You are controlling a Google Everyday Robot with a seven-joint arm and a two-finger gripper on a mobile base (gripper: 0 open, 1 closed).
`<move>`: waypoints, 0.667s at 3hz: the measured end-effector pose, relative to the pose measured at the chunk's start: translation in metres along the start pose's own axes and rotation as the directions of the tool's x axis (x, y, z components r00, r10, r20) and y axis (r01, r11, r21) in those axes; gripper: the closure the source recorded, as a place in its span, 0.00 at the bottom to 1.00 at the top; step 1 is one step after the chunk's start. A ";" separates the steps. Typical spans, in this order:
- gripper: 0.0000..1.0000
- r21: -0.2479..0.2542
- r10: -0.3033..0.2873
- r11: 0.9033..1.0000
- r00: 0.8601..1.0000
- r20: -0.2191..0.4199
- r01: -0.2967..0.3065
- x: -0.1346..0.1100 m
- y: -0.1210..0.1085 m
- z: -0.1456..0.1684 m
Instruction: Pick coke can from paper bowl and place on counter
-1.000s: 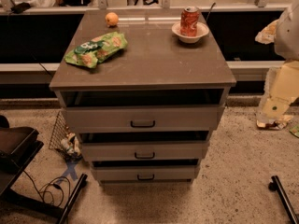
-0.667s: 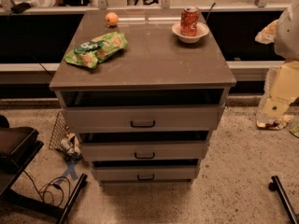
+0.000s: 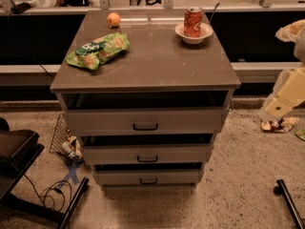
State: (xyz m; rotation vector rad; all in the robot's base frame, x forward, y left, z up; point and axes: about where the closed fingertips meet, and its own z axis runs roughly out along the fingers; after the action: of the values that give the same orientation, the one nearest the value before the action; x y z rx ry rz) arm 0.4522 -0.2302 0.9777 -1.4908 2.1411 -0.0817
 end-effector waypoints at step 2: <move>0.00 0.129 0.164 0.960 0.874 0.458 -0.248 -0.019 -0.099 0.039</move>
Offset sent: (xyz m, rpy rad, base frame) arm 0.2129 -0.0683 0.0835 0.7023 -0.7945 -0.2799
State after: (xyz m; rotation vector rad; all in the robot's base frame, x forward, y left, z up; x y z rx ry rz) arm 0.5594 -0.2428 0.9846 -1.0433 1.8457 0.1249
